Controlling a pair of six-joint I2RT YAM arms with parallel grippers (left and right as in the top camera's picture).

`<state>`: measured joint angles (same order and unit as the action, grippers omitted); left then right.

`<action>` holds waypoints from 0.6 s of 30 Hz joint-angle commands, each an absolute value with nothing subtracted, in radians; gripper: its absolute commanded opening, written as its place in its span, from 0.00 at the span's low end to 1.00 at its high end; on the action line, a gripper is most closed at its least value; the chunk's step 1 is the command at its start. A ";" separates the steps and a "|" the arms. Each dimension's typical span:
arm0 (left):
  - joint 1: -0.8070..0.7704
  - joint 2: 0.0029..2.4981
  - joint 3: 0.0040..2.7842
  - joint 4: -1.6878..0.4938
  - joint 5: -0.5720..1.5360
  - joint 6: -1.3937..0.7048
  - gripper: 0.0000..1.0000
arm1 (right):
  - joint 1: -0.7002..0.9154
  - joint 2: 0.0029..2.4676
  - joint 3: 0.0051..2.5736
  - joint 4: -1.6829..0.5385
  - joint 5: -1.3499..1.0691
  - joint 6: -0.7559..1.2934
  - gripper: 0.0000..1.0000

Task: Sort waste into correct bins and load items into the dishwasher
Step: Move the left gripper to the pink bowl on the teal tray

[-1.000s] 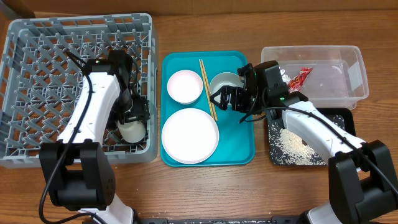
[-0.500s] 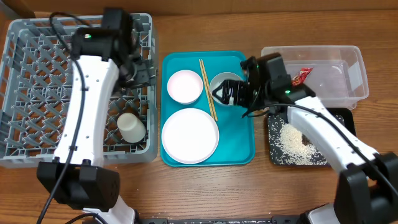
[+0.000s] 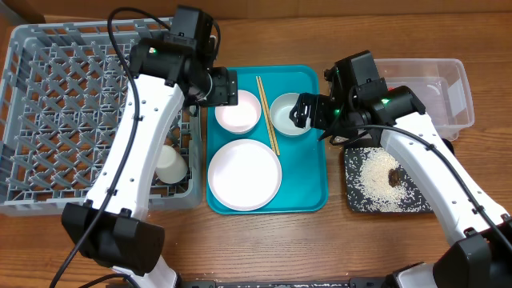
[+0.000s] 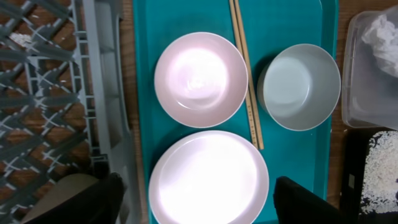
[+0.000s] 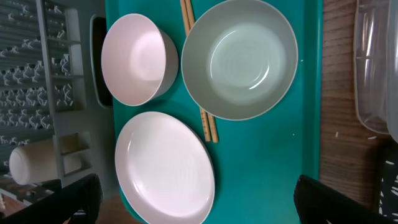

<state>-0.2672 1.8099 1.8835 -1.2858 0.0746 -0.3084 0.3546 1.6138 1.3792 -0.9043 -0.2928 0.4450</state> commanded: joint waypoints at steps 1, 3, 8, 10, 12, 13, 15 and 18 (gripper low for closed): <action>-0.297 1.861 1.867 -1.277 0.086 -0.307 0.75 | 0.359 1.597 1.407 -0.895 -0.308 0.483 1.00; -0.307 1.882 1.867 -1.274 0.084 -0.311 0.75 | 0.359 1.597 1.407 -0.896 -0.308 0.494 1.00; -0.332 1.963 1.867 -1.256 0.083 -0.312 0.72 | 0.359 1.598 1.407 -0.899 -0.303 0.495 0.92; -0.340 1.996 1.867 -1.252 0.083 -0.314 0.70 | 0.359 1.598 1.407 -0.905 -0.284 0.502 0.90; -0.346 2.023 1.867 -1.251 0.084 -0.323 0.68 | 0.359 1.598 1.407 -0.911 -0.276 0.502 0.90; -0.348 2.033 1.867 -1.251 0.088 -0.323 0.68 | 0.359 1.598 1.407 -0.913 -0.273 0.502 0.90; -0.350 2.046 1.867 -1.250 0.097 -0.323 0.68 | 0.359 1.598 1.407 -0.913 -0.270 0.502 0.90; -0.352 2.053 1.867 -1.235 0.097 -0.322 0.68 | 0.359 1.598 1.407 -0.912 -0.270 0.502 0.90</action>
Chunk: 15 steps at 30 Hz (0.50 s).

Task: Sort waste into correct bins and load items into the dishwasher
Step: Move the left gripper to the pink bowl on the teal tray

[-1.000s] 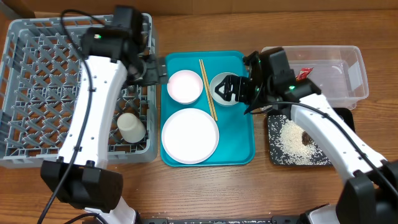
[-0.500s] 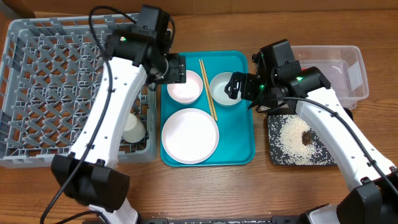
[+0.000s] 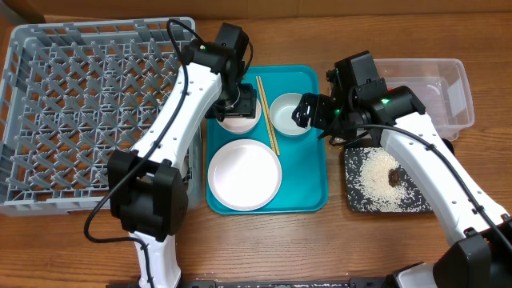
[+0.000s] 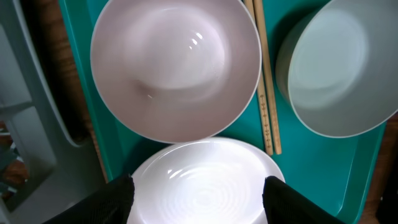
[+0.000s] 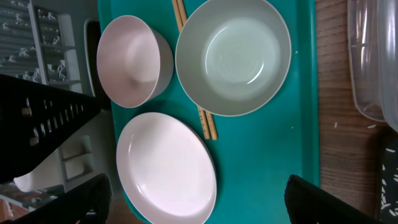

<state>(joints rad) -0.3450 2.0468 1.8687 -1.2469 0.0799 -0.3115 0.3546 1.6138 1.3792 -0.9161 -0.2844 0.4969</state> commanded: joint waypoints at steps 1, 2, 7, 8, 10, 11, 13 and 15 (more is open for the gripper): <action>-0.353 2.053 1.867 -1.228 0.098 -0.322 0.69 | 0.359 1.598 1.407 -0.912 -0.270 0.502 0.90; -0.354 2.053 1.867 -1.221 0.098 -0.322 0.68 | 0.359 1.598 1.407 -0.913 -0.269 0.502 0.90; -0.369 2.053 1.867 -1.176 0.097 -0.322 0.68 | 0.359 1.598 1.407 -0.921 -0.249 0.501 0.91; -0.371 2.053 1.867 -1.168 0.093 -0.322 0.68 | 0.359 1.598 1.407 -0.924 -0.243 0.501 0.91; -0.375 2.054 1.866 -1.148 0.077 -0.323 0.68 | 0.359 1.598 1.407 -0.929 -0.235 0.502 0.91; -0.376 2.055 1.866 -1.137 0.070 -0.323 0.68 | 0.359 1.598 1.407 -0.931 -0.232 0.501 0.91; -0.376 2.055 1.866 -1.122 0.060 -0.330 0.66 | 0.359 1.598 1.407 -0.932 -0.229 0.501 0.91; -0.373 2.055 1.866 -1.126 -0.002 -0.346 0.68 | 0.359 1.598 1.407 -0.932 -0.228 0.501 0.91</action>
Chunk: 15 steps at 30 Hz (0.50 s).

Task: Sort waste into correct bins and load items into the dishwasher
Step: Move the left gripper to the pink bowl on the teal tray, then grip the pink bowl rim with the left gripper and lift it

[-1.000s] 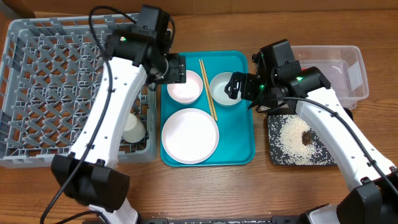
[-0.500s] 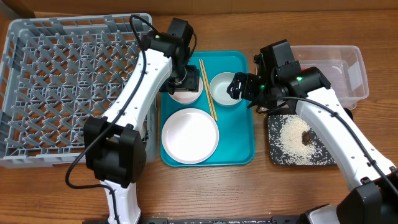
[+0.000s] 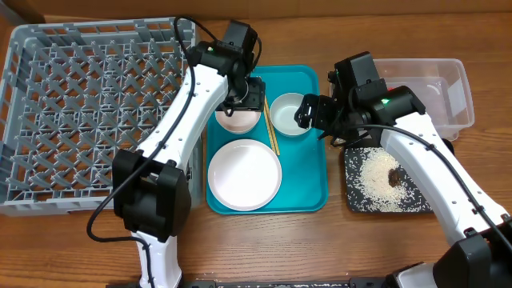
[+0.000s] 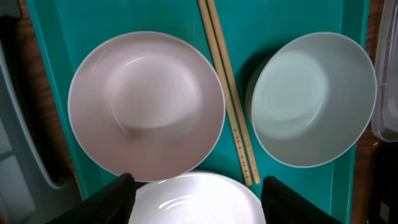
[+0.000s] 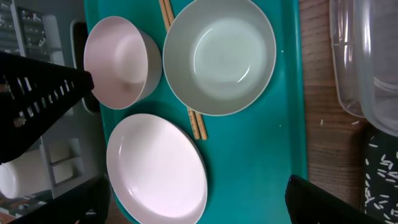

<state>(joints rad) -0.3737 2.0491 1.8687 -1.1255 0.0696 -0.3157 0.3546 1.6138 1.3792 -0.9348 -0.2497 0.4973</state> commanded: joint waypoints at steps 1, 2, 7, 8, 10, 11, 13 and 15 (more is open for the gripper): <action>-0.366 2.055 1.866 -1.132 -0.043 -0.369 0.68 | 0.359 1.598 1.407 -0.933 -0.228 0.501 0.91; -0.358 2.055 1.866 -1.134 -0.062 -0.378 0.70 | 0.359 1.598 1.407 -0.934 -0.228 0.501 0.91; -0.292 2.056 1.866 -1.105 -0.051 -0.350 0.72 | 0.359 1.598 1.407 -0.933 -0.228 0.501 0.95; -0.281 2.056 1.863 -1.088 -0.030 -0.316 0.73 | 0.359 1.598 1.407 -0.933 -0.228 0.501 0.95; -0.269 2.057 1.855 -1.051 0.028 -0.239 0.73 | 0.359 1.598 1.407 -0.933 -0.224 0.501 0.96; -0.267 2.060 1.851 -1.037 0.051 -0.213 0.73 | 0.359 1.598 1.407 -0.933 -0.224 0.501 0.96; -0.266 2.071 1.850 -1.019 0.053 -0.189 0.73 | 0.359 1.598 1.407 -0.933 -0.224 0.501 0.96; -0.266 2.089 1.850 -1.012 0.041 -0.186 0.73 | 0.359 1.598 1.407 -0.934 -0.224 0.501 0.96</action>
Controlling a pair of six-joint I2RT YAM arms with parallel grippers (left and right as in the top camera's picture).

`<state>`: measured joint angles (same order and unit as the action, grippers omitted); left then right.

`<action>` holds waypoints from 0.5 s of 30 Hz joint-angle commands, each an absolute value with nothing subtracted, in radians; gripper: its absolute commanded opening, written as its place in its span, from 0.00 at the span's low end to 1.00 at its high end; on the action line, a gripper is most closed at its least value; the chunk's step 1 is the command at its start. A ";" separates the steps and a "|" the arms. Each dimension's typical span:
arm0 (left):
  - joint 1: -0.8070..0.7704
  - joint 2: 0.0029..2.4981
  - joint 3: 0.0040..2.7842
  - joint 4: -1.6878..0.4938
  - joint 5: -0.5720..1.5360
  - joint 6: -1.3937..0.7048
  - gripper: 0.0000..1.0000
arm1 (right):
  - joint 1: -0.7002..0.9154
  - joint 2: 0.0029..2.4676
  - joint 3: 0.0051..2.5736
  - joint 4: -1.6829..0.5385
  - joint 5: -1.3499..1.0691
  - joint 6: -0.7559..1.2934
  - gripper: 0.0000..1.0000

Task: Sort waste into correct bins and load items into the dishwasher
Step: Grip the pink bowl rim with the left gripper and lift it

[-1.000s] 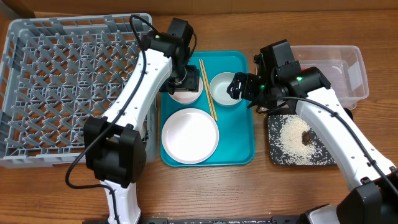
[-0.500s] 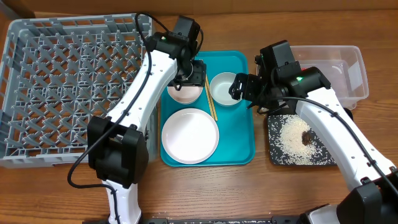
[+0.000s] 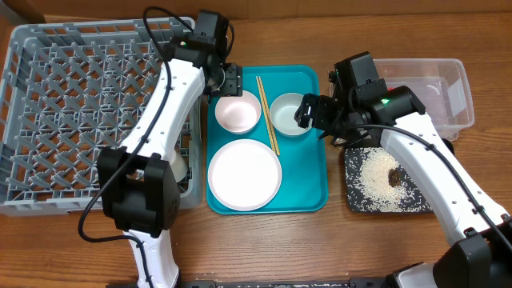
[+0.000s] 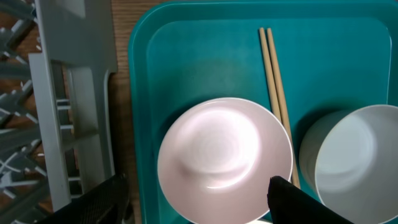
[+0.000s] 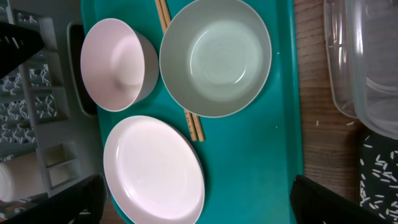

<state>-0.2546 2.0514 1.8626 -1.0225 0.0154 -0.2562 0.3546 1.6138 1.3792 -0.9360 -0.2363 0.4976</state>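
On the teal tray (image 3: pixel 308 188) sit a pink bowl (image 3: pixel 238 113), a pale green bowl (image 3: pixel 286 114), a white plate (image 3: pixel 244 174) and a pair of wooden chopsticks (image 3: pixel 267 120) lying between the bowls. My left gripper (image 3: pixel 227 80) hangs open over the tray's far left corner, just beyond the pink bowl (image 4: pixel 224 158), with nothing between its fingers (image 4: pixel 102 202). My right gripper (image 3: pixel 308 112) stands open at the green bowl's right side, looking down on that bowl (image 5: pixel 216 56) and the plate (image 5: pixel 153 169).
The grey dish rack (image 3: pixel 72 104) fills the left side, with a white cup (image 3: pixel 176 166) in its near right corner. A black tray of rice (image 3: pixel 384 180) and a clear plastic bin (image 3: pixel 432 84) stand to the right of the teal tray.
My left gripper has moved left and away from the chopsticks, from over the pink bowl to the tray's far left corner by the rack. The right gripper has hardly shifted.
My left gripper was open at the tray's left edge beside the pink bowl. Then it hung close over that bowl, then over the bowl and chopsticks, and now stands at the far left corner. All dishes lie where they were. The right gripper stayed open by the green bowl.
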 commanded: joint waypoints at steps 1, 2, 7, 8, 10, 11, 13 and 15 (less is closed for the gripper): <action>-0.266 2.100 1.850 -1.008 0.041 -0.181 0.73 | 0.359 1.598 1.407 -0.935 -0.224 0.501 0.96; -0.265 2.112 1.850 -1.005 0.039 -0.178 0.73 | 0.359 1.598 1.407 -0.935 -0.224 0.501 0.96; -0.248 2.186 1.850 -0.994 0.026 -0.179 0.72 | 0.359 1.598 1.407 -0.938 -0.224 0.497 0.96; -0.244 2.197 1.850 -0.994 0.026 -0.179 0.71 | 0.359 1.598 1.407 -0.938 -0.224 0.497 0.96; -0.233 2.217 1.850 -0.998 0.026 -0.179 0.70 | 0.359 1.598 1.407 -0.938 -0.223 0.497 0.96; -0.225 2.222 1.850 -0.999 0.026 -0.179 0.70 | 0.359 1.598 1.407 -0.938 -0.217 0.497 0.96; -0.218 2.222 1.850 -0.999 0.026 -0.179 0.67 | 0.359 1.598 1.407 -0.937 -0.212 0.497 0.96; -0.216 2.222 1.850 -0.999 0.026 -0.179 0.57 | 0.359 1.598 1.407 -0.936 -0.209 0.497 0.96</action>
